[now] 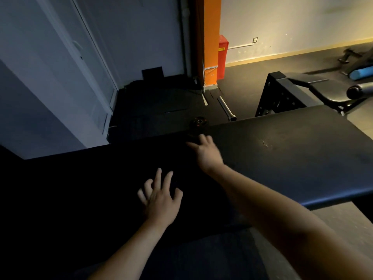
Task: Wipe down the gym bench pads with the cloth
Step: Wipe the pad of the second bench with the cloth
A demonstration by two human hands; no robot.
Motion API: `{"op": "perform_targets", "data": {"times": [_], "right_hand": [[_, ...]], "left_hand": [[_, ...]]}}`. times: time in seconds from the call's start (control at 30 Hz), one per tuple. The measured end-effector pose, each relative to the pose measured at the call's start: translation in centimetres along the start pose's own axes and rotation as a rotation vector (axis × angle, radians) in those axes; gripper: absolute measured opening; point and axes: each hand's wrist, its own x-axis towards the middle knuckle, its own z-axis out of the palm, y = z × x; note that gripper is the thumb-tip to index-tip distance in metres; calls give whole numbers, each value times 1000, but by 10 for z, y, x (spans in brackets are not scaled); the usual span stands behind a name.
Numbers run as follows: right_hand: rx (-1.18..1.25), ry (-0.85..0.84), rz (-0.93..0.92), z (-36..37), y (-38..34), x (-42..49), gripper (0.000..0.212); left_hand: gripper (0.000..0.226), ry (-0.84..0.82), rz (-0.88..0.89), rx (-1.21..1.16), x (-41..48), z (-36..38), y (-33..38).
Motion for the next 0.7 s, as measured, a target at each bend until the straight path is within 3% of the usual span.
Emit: {"op": "perform_targets", "data": {"times": [0.17,0.3,0.53,0.7], "right_hand": [[-87,63,323,-25,92,-4,53],[-19,88,530,-28,121,-12,57],[88,17,335,-21,71,-18,58],[95,22,89,-12,2,-86,56]], "left_hand": [[57,-27,16,-45,2,4,35],[57,-57,18,-61,2,9,60],[58,2,15,-63,3,14,62],[59,-1,10,-31,1,13,64]]}}
